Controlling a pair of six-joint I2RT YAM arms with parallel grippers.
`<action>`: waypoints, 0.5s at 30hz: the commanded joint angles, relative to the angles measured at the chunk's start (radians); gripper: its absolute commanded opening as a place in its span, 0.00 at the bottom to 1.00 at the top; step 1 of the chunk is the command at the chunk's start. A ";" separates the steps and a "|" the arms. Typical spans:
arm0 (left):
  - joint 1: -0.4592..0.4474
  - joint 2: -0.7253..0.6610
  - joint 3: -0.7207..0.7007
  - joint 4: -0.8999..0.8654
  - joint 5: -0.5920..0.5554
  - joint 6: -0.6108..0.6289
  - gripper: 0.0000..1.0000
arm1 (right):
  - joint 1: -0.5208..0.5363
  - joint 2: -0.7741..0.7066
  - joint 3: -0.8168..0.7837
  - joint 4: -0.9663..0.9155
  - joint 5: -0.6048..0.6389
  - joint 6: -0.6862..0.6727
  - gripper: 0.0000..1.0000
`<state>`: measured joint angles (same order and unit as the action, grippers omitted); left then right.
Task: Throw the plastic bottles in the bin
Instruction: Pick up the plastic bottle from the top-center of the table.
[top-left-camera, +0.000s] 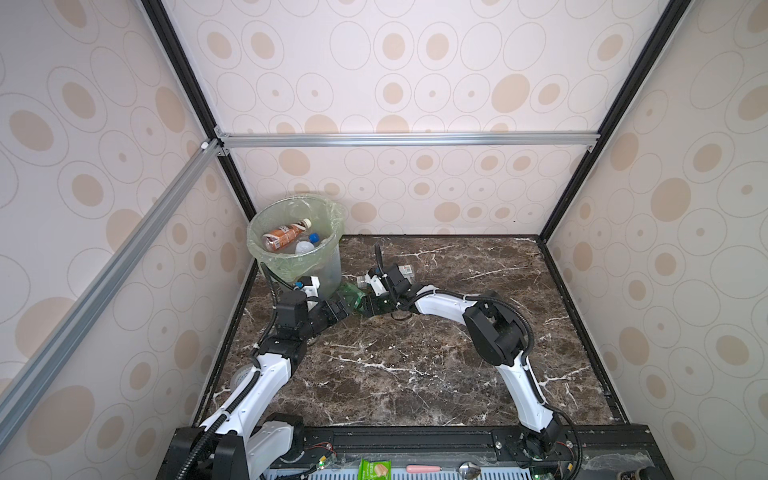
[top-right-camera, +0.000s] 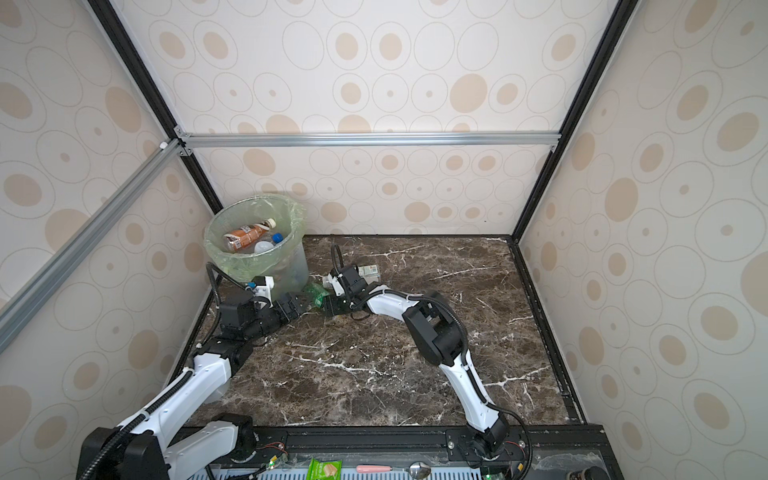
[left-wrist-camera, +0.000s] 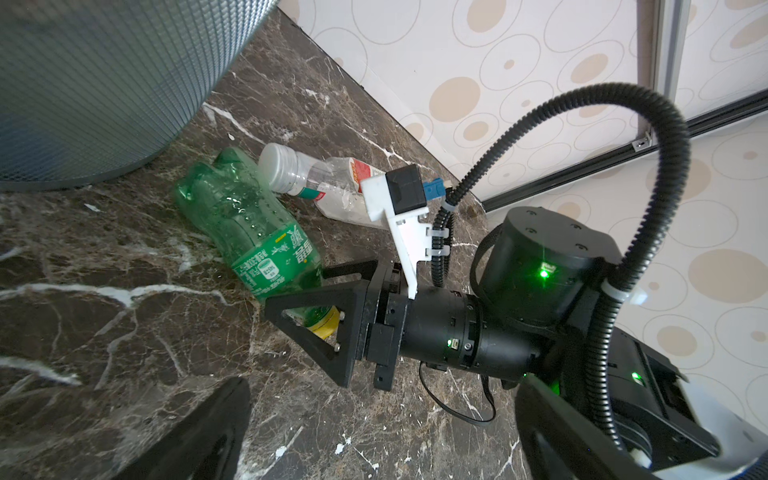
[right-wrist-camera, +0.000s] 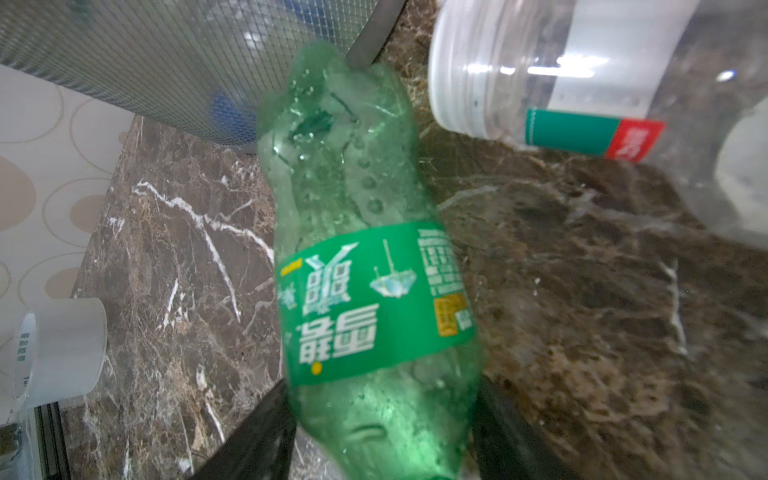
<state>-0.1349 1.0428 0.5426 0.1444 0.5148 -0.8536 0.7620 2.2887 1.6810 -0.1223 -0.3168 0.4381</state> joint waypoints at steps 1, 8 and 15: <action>0.008 0.000 0.005 0.027 0.006 -0.015 0.99 | 0.008 -0.046 -0.022 0.005 0.003 -0.013 0.63; 0.008 0.012 0.005 0.036 0.008 -0.019 0.99 | 0.011 -0.070 -0.065 0.005 0.008 -0.037 0.60; 0.008 0.022 0.003 0.046 0.011 -0.022 0.99 | 0.015 -0.088 -0.094 0.003 -0.006 -0.058 0.59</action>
<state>-0.1345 1.0599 0.5426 0.1619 0.5152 -0.8642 0.7658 2.2528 1.6035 -0.1097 -0.3176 0.4000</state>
